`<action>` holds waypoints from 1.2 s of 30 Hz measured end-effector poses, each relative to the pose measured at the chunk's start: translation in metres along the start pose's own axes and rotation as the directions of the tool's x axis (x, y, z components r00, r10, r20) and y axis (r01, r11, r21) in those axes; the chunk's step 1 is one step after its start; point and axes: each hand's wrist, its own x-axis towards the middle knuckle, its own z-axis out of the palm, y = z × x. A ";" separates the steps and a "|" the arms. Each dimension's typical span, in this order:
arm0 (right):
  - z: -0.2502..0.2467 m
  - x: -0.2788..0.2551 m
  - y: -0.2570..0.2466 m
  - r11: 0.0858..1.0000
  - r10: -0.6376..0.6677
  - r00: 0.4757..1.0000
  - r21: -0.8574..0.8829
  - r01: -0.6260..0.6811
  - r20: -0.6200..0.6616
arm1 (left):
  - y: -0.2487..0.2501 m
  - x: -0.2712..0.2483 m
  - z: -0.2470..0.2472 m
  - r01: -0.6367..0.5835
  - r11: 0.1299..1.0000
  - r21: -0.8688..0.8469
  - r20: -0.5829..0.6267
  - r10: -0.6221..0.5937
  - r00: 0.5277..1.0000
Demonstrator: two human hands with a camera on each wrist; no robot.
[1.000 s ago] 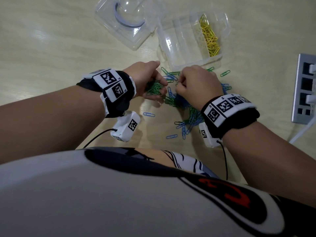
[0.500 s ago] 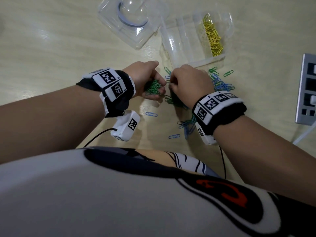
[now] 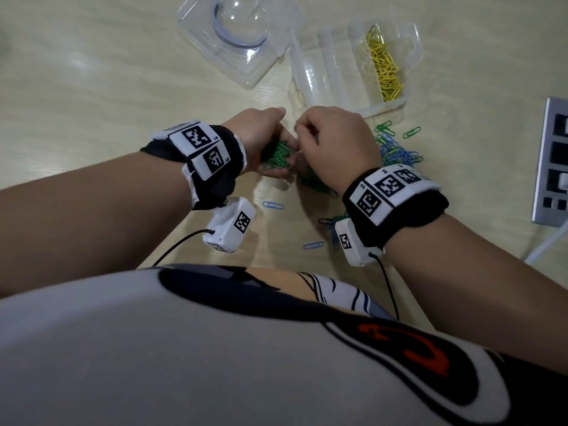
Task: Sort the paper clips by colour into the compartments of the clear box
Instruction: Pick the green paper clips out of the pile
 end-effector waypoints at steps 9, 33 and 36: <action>0.017 0.019 0.009 0.918 0.031 0.996 -0.397 0.004 0.083 | 0.000 -0.004 -0.006 0.023 0.998 0.065 0.030 -0.025 0.999; -0.004 0.003 0.047 0.955 0.182 0.983 -0.240 -0.172 0.022 | 0.005 -0.008 0.007 0.021 0.993 0.120 0.061 -0.028 0.998; -0.002 0.005 0.046 0.951 0.181 0.983 -0.261 -0.168 0.027 | 0.005 -0.009 0.005 -0.008 0.987 0.158 0.032 0.003 0.999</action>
